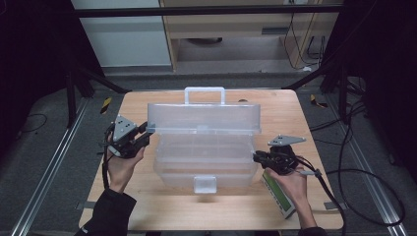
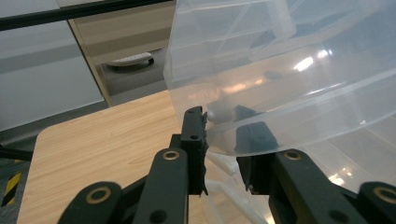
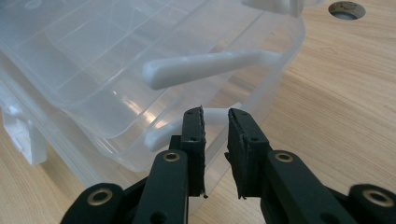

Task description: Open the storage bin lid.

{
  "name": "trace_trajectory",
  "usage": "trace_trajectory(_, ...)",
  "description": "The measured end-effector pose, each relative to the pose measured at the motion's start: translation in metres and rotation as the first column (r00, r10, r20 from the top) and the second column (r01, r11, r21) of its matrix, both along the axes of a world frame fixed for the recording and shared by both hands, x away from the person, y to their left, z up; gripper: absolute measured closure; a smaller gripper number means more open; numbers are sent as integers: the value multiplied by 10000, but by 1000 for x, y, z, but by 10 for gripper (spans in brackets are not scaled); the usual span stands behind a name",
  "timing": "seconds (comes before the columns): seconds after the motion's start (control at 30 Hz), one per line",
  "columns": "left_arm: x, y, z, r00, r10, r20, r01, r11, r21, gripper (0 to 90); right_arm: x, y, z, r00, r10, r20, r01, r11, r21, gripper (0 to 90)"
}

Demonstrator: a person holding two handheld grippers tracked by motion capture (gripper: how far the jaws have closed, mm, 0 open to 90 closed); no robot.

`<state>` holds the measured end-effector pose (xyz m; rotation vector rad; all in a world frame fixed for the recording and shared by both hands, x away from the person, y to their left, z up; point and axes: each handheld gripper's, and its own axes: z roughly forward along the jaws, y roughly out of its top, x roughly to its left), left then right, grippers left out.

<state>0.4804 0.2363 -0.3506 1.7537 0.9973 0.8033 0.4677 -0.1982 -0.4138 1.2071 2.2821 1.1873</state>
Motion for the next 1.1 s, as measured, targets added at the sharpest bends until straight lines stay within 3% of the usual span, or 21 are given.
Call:
trace_trajectory(0.33,10,-2,8,9999,133,88,-132,9998,-130,747,1,-1,0,10000,-11,-84,11,10000,45,769)
trace_trajectory(0.43,12,-3,11,9997,234,-110,-237,9994,-240,752,1,-1,0,9999,-44,-120,45,10000,45,770)
trace_trajectory(0.47,15,-3,13,9997,216,65,-214,9996,-176,754,1,-1,1,9998,-62,-162,63,10000,71,771)
trace_trajectory(0.7,22,-3,17,9995,313,18,-313,9988,-369,758,1,-1,1,9996,-100,-281,105,9998,175,775)
trace_trajectory(1.1,35,-6,25,9989,458,16,-458,9988,-182,771,1,-1,1,9995,-100,-306,104,9998,152,777)
